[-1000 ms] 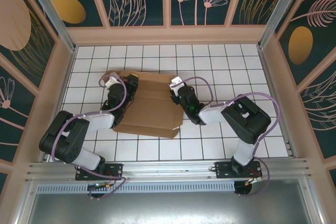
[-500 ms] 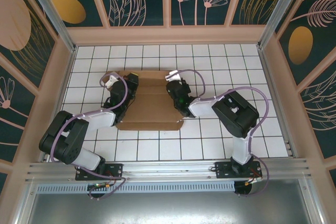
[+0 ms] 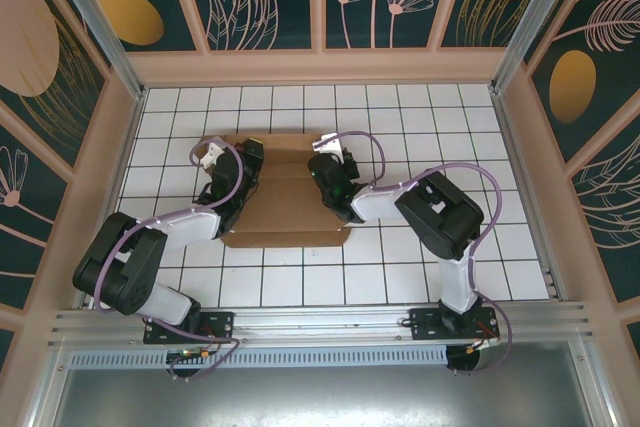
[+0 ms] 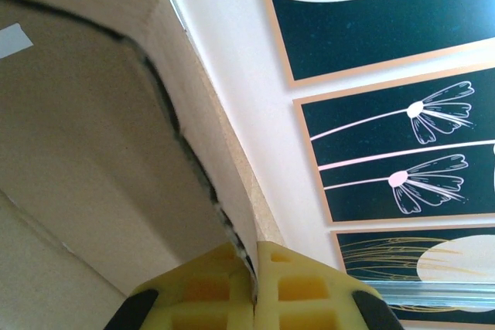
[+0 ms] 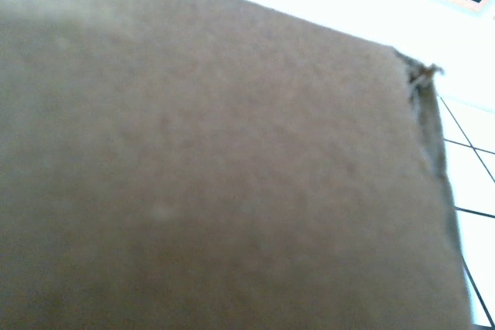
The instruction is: Fold the paper box
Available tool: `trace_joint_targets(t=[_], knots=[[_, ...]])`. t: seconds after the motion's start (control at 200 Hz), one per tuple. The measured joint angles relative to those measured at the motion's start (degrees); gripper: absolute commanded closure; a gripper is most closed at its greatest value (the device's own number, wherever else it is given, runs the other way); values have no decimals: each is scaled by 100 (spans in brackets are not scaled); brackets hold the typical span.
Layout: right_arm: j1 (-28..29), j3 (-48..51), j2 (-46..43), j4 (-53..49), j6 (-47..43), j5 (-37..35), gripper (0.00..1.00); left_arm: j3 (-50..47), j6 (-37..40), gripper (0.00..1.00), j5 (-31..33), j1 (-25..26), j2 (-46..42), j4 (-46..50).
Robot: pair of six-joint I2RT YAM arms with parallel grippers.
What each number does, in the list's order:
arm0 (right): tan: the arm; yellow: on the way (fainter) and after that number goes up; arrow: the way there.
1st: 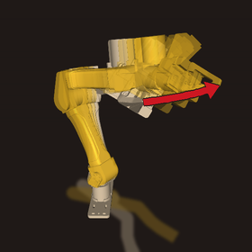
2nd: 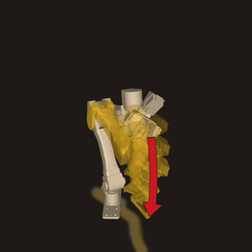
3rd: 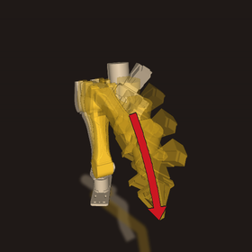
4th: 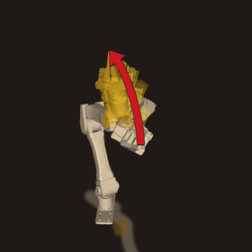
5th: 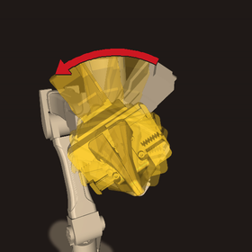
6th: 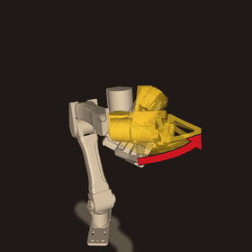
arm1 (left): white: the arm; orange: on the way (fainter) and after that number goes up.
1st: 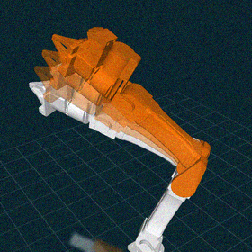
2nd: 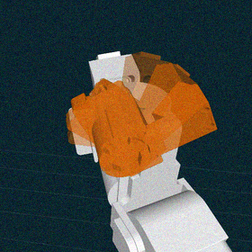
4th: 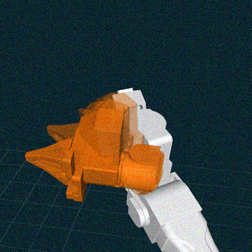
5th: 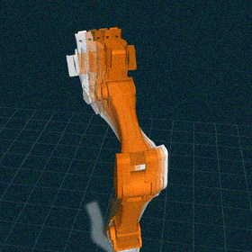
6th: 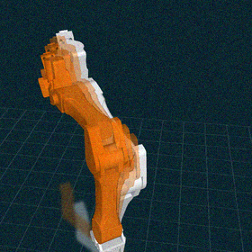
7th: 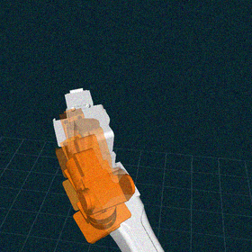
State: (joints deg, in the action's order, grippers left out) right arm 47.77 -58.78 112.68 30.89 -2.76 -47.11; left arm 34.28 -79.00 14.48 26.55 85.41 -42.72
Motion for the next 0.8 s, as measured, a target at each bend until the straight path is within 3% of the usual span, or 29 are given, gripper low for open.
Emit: trace_joint_targets(t=[0.245, 0.42, 0.5, 0.586, 0.631, 0.801], knots=[[-20, 26, 9, 17, 57, 83, 100, 20, -2, 100, 22, 15, 0, 59], [-66, 208, -52, 308, -31, 254, 100, 37, 20, 85, 33, 28, -9, 109], [-96, 286, -76, 435, -81, 343, 100, 63, 85, 71, -52, 42, -9, 225], [-118, 422, -109, 669, -166, 452, 100, 114, 195, 40, -186, 90, -11, 389], [-118, 533, -155, 807, -229, 509, 100, 140, 262, 29, -227, 114, -28, 505], [-173, 868, -313, 1121, -490, 682, 100, 162, 789, 13, -243, 127, -625, 1375]])
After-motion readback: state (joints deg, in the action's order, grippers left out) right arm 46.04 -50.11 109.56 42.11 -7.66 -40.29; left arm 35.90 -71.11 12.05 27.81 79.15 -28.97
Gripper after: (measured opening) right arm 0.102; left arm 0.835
